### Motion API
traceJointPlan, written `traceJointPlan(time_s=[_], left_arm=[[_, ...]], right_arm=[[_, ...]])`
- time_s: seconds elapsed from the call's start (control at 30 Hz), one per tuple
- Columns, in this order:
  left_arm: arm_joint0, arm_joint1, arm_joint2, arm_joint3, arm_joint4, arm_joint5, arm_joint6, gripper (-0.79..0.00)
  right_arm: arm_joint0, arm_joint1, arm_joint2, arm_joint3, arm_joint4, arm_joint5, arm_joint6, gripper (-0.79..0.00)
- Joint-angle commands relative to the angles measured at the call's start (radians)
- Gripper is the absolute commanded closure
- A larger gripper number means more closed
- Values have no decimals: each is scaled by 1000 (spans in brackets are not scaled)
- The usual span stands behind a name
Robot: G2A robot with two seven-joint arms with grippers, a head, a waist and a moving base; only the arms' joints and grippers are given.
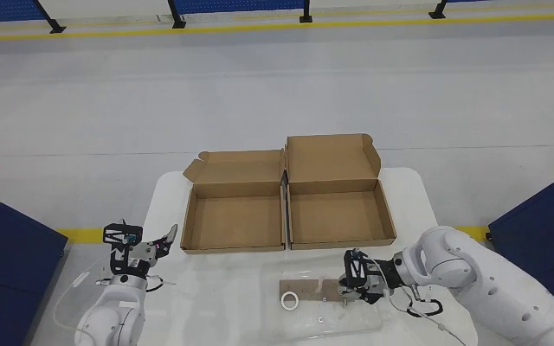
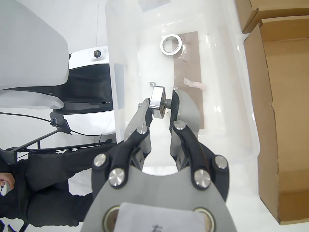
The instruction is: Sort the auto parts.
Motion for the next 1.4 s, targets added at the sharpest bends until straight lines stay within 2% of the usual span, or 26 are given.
traceJointPlan(time_s=[0.0,0.2,0.37,0.7,1.17,1.37], left_arm=[[0,0,0,0,0,0,0,-785],[0,0,0,0,0,0,0,-785],[0,0,0,0,0,0,0,-785],[0,0,0,0,0,0,0,-785],[0,0,0,0,0,0,0,-785],[0,0,0,0,0,0,0,-785]], right_arm=[[0,0,0,0,0,0,0,0],[-7,0,11,77,161,-101,-108,0],[-1,17,10,80,339,-101,-121,0],[7,39,21,61,711,-101,-6,0],[3,36,26,54,750,-96,-27,0],[-32,51,74,90,819,-101,-6,0]])
